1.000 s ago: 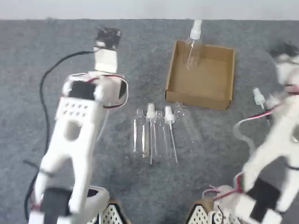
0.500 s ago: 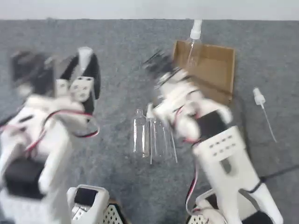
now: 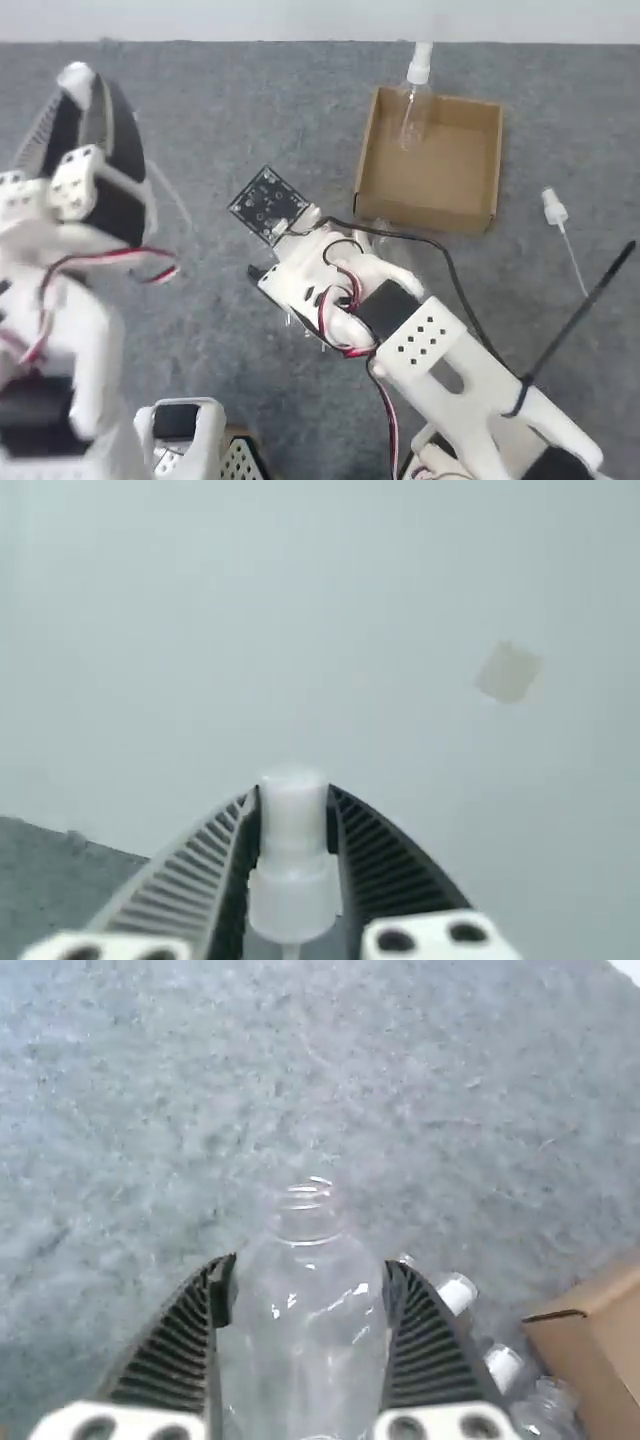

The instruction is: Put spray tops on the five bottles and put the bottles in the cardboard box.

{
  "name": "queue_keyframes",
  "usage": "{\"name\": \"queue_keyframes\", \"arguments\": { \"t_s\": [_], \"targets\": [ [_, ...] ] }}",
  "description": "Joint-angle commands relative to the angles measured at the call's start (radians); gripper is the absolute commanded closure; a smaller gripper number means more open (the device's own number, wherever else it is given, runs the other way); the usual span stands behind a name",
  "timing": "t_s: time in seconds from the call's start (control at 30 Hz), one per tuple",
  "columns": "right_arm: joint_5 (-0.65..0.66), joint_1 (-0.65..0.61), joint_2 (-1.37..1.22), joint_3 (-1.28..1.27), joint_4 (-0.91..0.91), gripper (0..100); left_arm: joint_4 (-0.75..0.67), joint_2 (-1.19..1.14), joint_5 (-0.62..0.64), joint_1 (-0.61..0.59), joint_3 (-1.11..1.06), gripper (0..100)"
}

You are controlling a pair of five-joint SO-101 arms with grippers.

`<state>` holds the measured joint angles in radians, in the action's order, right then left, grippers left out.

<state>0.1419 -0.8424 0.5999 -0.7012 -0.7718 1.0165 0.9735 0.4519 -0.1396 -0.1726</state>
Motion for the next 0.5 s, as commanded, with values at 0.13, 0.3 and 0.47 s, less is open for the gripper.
{"name": "queue_keyframes", "arguments": {
  "t_s": [0.13, 0.3, 0.47],
  "targets": [
    [-0.054, -0.025, 0.206, -0.222, 0.326, 99.4, -0.221, 0.009, 0.11, -0.006, -0.24, 99],
    [-0.061, -0.028, 0.26, -0.272, 0.344, 99.4, -0.221, 0.003, 0.127, -0.003, -0.246, 99],
    [-0.061, -0.028, 0.26, -0.272, 0.346, 99.4, -0.221, 0.009, 0.127, 0.057, -0.298, 99]
  ]
}}
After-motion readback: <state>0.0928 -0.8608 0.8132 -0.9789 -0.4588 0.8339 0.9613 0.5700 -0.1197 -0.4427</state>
